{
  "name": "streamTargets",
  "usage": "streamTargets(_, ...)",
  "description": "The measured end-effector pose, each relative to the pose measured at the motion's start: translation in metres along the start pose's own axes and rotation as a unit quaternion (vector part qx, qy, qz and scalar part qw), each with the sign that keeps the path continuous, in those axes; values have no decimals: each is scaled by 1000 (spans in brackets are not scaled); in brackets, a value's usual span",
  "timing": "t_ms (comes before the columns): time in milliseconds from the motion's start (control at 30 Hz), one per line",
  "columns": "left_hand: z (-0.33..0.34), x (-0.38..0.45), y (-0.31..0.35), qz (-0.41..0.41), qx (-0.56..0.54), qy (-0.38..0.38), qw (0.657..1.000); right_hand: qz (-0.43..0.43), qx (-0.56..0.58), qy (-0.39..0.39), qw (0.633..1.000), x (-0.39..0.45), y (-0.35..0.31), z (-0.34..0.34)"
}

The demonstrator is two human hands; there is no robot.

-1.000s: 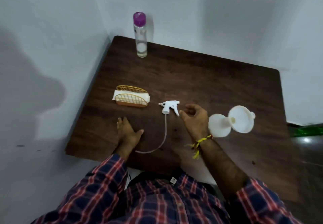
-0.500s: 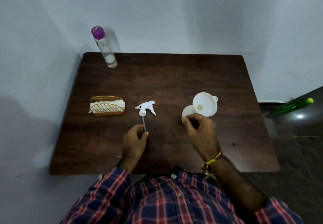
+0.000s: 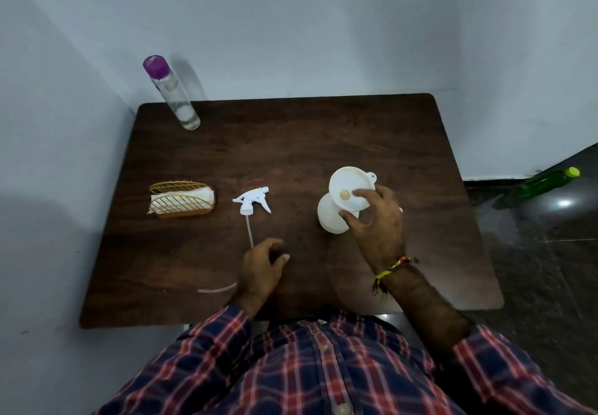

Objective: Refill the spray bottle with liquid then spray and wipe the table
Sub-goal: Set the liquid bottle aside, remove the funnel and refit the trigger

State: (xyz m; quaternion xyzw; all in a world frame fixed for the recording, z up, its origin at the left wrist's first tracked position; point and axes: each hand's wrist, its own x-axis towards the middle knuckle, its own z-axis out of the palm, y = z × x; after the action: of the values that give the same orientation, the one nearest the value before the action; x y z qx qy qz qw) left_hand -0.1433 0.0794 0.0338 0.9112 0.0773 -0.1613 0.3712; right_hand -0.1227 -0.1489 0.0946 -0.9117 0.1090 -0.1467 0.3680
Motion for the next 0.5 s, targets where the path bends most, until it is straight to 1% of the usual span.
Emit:
streamTargets(100,2,0,6,2,-7,-1,1000,-43,-8,22,999,3,8,1)
streamTargets(167,1,3,16,23,-29,4,999,-73,4,37,997,3,9,-3)
streamTargets(267,2,15,48,103,-81,-18,991,-119,3,41,992,1,11,-11)
streamTargets(333,5,26,76,155,-98,-44,982,-123,-2,27,992,2,14,-13)
streamTargets(367,8,32,88,165,-112,-59,978,-118,1,26,993,2,15,-14)
streamTargets(433,19,44,105,151,-127,-80,977,-114,11,26,993,5,18,-14)
streamTargets(500,29,55,113,123,-123,-72,982,-127,16,21,992,7,18,-15)
